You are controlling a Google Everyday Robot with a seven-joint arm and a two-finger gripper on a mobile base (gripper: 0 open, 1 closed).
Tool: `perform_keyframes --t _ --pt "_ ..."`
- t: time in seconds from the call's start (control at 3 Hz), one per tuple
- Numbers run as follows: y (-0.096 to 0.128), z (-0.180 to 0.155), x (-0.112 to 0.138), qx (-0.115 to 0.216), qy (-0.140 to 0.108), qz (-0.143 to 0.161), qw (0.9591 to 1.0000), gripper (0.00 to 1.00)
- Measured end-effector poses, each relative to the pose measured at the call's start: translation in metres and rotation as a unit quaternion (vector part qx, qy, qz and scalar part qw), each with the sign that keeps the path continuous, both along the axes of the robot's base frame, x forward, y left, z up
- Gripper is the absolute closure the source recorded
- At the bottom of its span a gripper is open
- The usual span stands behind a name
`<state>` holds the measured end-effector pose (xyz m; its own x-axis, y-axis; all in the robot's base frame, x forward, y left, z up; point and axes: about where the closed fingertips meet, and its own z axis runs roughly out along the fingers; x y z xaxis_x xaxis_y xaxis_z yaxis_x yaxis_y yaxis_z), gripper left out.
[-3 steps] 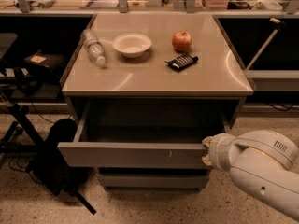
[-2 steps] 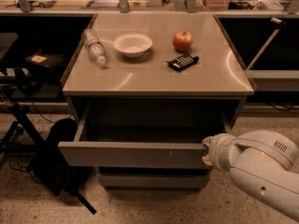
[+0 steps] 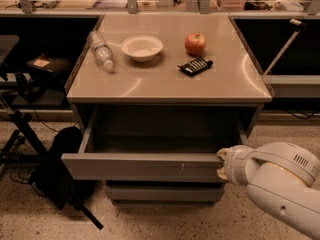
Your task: Open top drawer
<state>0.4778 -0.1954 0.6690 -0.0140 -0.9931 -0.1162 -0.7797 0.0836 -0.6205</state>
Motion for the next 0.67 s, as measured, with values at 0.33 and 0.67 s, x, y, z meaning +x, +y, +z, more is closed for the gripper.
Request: perform_keyframes --t 0.33,0.67 --pt "-0.0009 0.0003 -0.0051 -0.001 -0.001 -0.002 1.0 1.0" --pt "-0.0001 0.0003 -0.0054 -0.001 -0.002 -0.002 1.0 1.0"
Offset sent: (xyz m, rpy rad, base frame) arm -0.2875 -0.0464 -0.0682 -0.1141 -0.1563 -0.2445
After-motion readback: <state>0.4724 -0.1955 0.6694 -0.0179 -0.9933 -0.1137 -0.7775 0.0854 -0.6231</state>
